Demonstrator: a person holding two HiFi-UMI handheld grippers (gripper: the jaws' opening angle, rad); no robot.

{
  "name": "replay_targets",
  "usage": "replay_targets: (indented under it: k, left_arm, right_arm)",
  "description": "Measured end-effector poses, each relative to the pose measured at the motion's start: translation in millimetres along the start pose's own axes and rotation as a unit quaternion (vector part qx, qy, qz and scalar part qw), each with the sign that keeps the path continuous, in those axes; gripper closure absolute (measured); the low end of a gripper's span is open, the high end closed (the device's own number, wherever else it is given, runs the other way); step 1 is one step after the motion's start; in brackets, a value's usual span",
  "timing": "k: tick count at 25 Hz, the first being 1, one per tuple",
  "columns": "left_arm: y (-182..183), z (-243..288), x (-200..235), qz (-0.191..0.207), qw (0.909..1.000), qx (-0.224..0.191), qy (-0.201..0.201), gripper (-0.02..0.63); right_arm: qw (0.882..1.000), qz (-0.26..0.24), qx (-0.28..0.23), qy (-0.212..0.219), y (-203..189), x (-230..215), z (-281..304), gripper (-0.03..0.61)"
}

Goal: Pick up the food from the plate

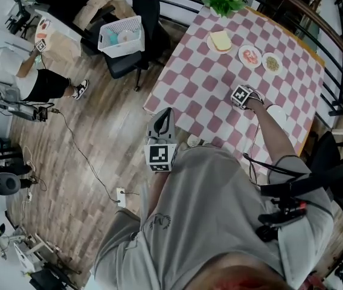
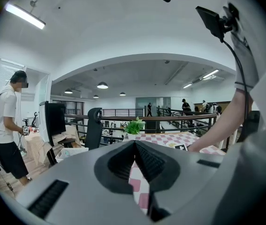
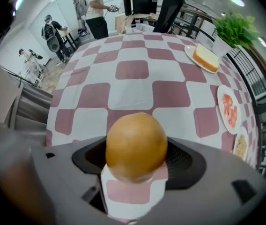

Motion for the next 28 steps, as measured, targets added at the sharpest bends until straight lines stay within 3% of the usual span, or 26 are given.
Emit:
replay_targets:
  k: [9, 15, 18, 21, 24, 28]
  left_arm:
    - [-1, 23, -18, 0.015, 0.9983, 0.004, -0.057, 0.606]
    - [4, 37, -33, 0.017, 0.9954, 0.0, -0.094, 0.606]
    - [0, 45, -38, 0.019, 0.9933, -0.001, -0.114, 0.606]
    - [-1, 52, -47, 0.027, 0.9904, -0.002, -0.136, 0.606]
    - [6, 71, -57, 0.046, 0.9831, -0.005, -0.177, 0.606]
    - [14, 96, -76, 0.063, 0.9727, -0.012, -0.223, 0.606]
  right_arm:
    - [0.996, 0.053, -0.07, 0.008, -6, -4, -33, 0.222]
    - [0.99, 0.082, -0.116, -0.019, -17, -13, -71, 0.222]
    - [0.979, 0.108, -0.163, -0.054, -25, -17, -107, 0.224]
    - [0.952, 0.167, -0.245, -0.075, -32, -15, -159, 0.224]
    - [0.906, 0.232, -0.337, -0.11, -48, -7, -216, 0.225]
    - [0.855, 0.281, -0.399, -0.174, -80, 6, -281, 0.229]
Point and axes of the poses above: the fingertips, and each gripper's own axes: z forward along the fingers, x to its left, y out of its top, the point moved 7 cm from there along -z, backward along the fingers, and after that the axes turned 4 degrees about -z, right-handed, at the moved point
